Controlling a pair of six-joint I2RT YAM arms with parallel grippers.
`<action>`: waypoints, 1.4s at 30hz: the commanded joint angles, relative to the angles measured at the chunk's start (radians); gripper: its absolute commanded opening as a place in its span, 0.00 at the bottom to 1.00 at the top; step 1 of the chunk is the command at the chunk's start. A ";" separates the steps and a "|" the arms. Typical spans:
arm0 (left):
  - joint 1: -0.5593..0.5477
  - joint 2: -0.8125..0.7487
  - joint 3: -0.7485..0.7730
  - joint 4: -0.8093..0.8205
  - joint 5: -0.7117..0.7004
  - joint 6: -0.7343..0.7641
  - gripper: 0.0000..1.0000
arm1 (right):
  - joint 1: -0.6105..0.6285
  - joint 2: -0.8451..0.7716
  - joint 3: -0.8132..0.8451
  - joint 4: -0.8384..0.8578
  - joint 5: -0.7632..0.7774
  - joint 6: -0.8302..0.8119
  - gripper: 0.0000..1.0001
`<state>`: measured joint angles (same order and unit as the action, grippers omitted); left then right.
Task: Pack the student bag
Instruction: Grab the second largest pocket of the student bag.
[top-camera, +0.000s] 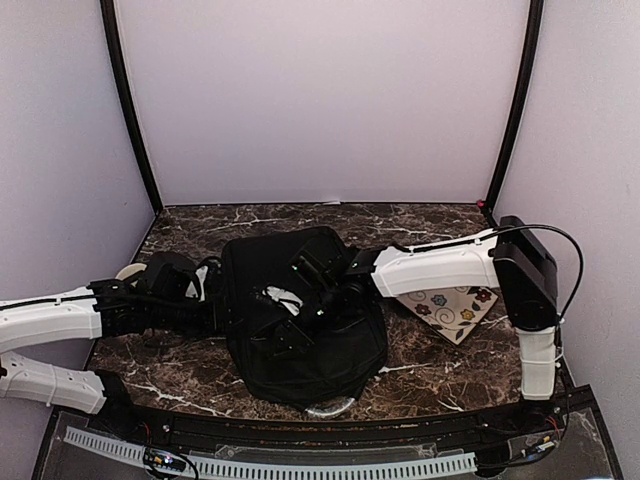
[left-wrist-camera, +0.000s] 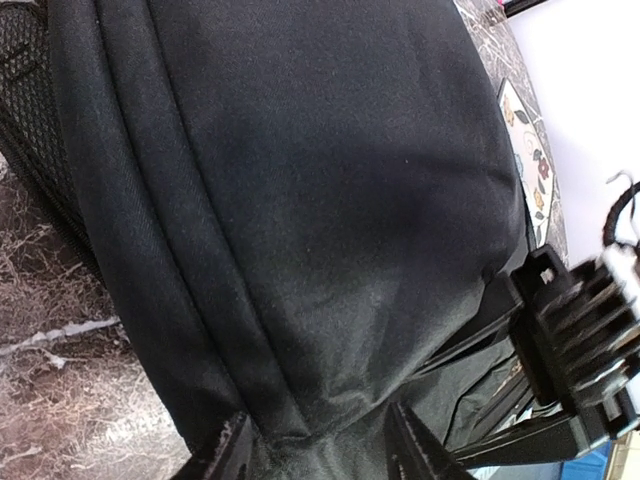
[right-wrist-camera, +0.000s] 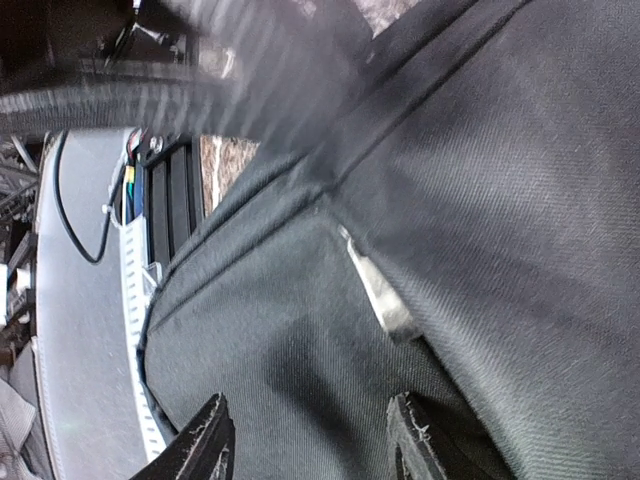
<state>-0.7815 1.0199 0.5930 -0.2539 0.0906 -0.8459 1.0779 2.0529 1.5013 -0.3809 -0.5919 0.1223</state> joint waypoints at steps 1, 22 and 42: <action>0.007 -0.003 -0.017 0.019 0.005 0.014 0.46 | -0.015 0.032 0.071 0.065 0.035 0.050 0.53; 0.007 -0.029 -0.006 -0.129 -0.134 -0.018 0.56 | -0.021 0.117 0.141 0.098 0.193 0.091 0.56; 0.044 0.016 -0.138 0.135 -0.051 -0.028 0.55 | -0.023 0.152 0.133 0.162 0.192 0.062 0.58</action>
<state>-0.7433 0.9951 0.4824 -0.2543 -0.0196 -0.8764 1.0767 2.1761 1.6287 -0.2733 -0.4297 0.1944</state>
